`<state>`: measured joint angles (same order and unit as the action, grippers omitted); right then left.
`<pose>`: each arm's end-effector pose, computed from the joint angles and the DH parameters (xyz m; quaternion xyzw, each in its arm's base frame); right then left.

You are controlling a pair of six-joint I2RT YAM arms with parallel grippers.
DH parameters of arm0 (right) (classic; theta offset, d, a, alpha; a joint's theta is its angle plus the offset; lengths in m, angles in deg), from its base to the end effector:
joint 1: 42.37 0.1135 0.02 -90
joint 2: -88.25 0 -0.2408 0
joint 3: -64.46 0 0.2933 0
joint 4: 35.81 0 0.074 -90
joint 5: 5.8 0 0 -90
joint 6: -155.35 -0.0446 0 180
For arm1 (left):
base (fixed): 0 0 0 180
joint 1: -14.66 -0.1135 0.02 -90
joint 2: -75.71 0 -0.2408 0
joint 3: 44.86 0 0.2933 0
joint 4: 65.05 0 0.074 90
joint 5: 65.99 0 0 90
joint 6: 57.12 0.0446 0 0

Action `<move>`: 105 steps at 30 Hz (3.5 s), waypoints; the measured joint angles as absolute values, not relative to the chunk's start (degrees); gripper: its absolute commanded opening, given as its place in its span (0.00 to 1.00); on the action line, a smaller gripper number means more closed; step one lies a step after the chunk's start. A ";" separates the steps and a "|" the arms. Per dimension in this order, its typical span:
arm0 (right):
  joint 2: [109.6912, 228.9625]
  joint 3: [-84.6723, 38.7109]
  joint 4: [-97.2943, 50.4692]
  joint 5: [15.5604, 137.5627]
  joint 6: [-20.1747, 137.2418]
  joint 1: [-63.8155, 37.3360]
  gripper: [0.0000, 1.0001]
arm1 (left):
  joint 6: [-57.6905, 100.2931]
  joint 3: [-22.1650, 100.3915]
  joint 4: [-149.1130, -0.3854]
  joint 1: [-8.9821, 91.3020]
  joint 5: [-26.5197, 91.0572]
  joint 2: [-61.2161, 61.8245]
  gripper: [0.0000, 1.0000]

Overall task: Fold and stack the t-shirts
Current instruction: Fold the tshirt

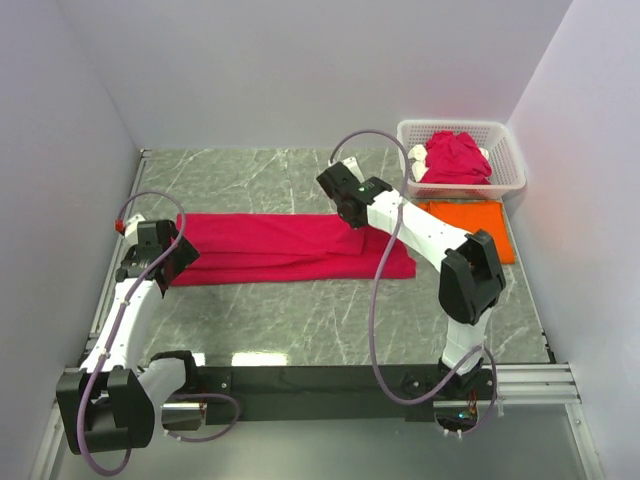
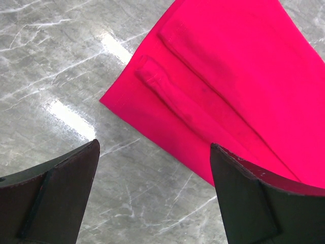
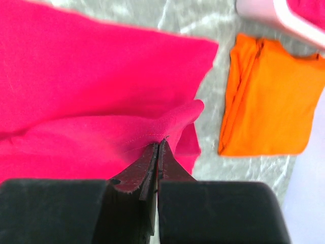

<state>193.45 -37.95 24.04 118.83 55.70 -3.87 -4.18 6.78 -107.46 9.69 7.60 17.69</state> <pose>0.3499 0.2460 0.2333 -0.1629 0.9159 -0.1719 0.3241 0.2588 0.0352 0.1973 -0.3791 0.8468 0.0321 0.3717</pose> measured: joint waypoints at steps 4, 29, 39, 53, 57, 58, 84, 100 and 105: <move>197.08 -40.95 22.06 118.88 57.36 -4.74 0.00 | -4.16 6.78 -107.46 9.78 7.60 17.34 0.95; 206.04 -44.21 18.97 109.50 53.73 -13.55 0.27 | -4.22 6.78 -107.49 10.13 7.60 15.66 0.92; 197.06 -33.34 15.02 99.54 46.41 -16.83 0.44 | -6.19 8.16 -108.10 9.60 7.43 7.57 0.84; 171.97 1.17 1.73 82.88 35.57 -35.86 0.44 | -8.48 17.47 -108.08 9.10 7.84 -7.90 0.61; 172.08 4.73 -1.72 77.79 34.13 -39.51 0.43 | -8.66 17.66 -108.16 9.10 8.08 -10.26 0.60; 172.17 5.23 -2.58 76.54 33.80 -40.00 0.43 | -8.79 17.66 -108.23 9.10 8.15 -10.70 0.60; 169.76 14.48 -8.63 67.60 35.76 -44.34 0.00 | -9.79 17.66 -108.29 8.62 8.22 -15.05 0.56; 164.58 18.24 -2.69 69.63 36.09 -48.32 0.11 | -10.47 12.29 -107.33 4.29 11.80 -9.74 0.57; 163.49 19.20 -1.40 69.98 35.83 -48.41 0.32 | -10.49 10.23 -108.36 4.25 13.64 -6.44 0.78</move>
<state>163.49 19.20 -1.40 69.98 35.83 -48.41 -10.49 10.23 -108.36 4.25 13.64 -6.44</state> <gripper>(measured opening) 0.237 0.700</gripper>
